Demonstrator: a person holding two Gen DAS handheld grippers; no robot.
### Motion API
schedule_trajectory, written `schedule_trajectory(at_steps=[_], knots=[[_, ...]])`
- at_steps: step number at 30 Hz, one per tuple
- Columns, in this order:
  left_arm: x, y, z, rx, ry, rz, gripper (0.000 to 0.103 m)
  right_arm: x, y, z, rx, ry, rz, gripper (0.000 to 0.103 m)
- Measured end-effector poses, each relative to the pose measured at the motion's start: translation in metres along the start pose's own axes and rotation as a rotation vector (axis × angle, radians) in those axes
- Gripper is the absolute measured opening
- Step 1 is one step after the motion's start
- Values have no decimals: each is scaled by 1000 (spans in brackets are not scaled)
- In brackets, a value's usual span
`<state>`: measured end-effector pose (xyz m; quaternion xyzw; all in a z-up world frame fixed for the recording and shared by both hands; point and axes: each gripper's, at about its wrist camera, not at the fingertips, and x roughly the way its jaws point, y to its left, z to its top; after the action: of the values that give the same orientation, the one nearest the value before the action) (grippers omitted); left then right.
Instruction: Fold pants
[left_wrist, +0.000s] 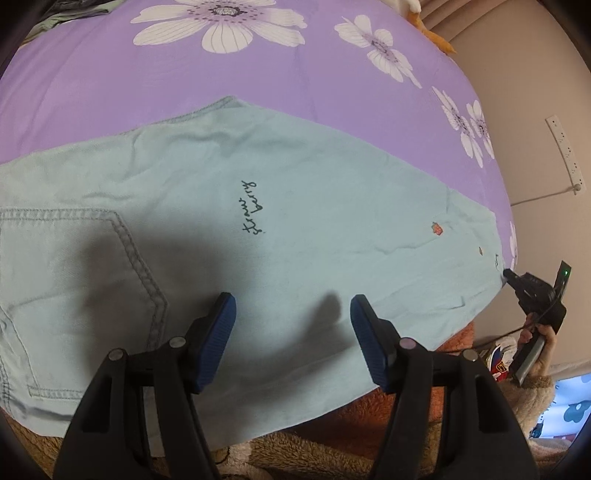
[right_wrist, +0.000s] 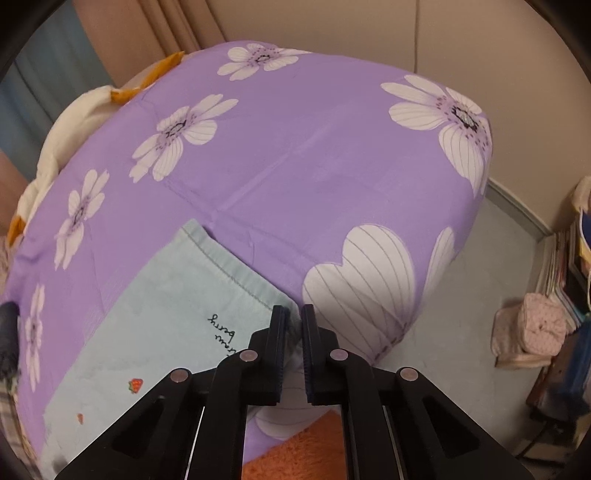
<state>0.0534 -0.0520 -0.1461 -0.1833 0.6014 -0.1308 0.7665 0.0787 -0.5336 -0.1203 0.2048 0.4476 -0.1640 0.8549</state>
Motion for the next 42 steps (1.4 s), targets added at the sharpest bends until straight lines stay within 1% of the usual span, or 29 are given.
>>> schedule_trajectory(at_steps=[3, 4, 10, 14, 20, 27, 30, 37, 42], knots=[[3, 1, 1, -7, -5, -4, 64, 19, -6, -7, 13, 52, -11, 7], [3, 2, 1, -7, -6, -7, 65, 24, -8, -8, 20, 55, -7, 7], [-4, 12, -6, -36, -37, -42, 65, 23, -13, -12, 28, 39, 18, 7], [-8, 15, -12, -63, -77, -65, 65, 22, -12, -14, 9, 24, 15, 7], [-9, 13, -17, -40, -116, -63, 65, 21, -8, -18, -17, 1, 6, 7], [-11, 17, -25, -39, -164, -100, 65, 21, -9, -20, -25, -30, 11, 7], [-12, 15, -30, -32, -182, -92, 65, 20, -8, -20, -33, -38, 10, 7], [-13, 5, -44, -7, -221, -23, 65, 20, -13, -22, -18, -63, 43, 8], [-16, 6, -55, -17, -239, -20, 65, 20, -10, -21, -28, -66, 34, 8]])
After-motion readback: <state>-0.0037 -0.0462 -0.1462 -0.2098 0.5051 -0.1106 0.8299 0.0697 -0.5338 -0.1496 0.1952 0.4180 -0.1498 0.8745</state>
